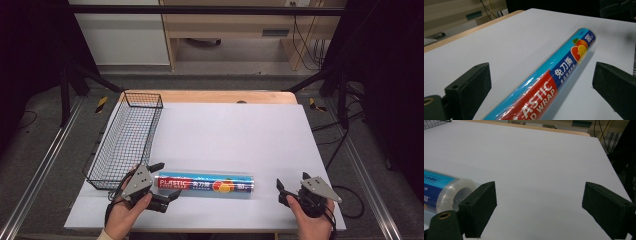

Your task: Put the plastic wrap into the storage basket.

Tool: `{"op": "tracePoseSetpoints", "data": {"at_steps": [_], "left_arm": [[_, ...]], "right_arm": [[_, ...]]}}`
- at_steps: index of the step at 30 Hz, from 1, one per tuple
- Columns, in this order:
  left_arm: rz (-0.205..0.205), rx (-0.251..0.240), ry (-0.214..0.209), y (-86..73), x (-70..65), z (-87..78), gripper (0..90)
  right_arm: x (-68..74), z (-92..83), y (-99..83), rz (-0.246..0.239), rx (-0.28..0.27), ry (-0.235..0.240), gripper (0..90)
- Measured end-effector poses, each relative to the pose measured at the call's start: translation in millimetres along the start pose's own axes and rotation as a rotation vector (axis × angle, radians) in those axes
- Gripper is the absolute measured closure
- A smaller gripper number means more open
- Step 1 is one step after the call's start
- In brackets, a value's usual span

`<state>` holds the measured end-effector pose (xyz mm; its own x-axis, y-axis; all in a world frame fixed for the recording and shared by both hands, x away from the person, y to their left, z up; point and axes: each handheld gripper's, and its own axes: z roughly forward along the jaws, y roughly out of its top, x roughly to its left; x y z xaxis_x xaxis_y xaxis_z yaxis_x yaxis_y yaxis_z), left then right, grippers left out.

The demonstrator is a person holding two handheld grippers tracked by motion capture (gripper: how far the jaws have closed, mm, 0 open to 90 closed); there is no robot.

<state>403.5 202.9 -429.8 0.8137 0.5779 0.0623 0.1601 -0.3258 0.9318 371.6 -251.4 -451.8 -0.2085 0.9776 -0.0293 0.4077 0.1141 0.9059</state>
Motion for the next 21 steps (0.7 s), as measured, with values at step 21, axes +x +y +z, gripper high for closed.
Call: {"op": "tracePoseSetpoints", "data": {"at_steps": [21], "left_arm": [[0.241,0.2,-0.105,44.6,-2.2,21.8,3.4]], "right_arm": [[0.1,0.9,-4.4,0.02,0.002,0.039,14.4]]}}
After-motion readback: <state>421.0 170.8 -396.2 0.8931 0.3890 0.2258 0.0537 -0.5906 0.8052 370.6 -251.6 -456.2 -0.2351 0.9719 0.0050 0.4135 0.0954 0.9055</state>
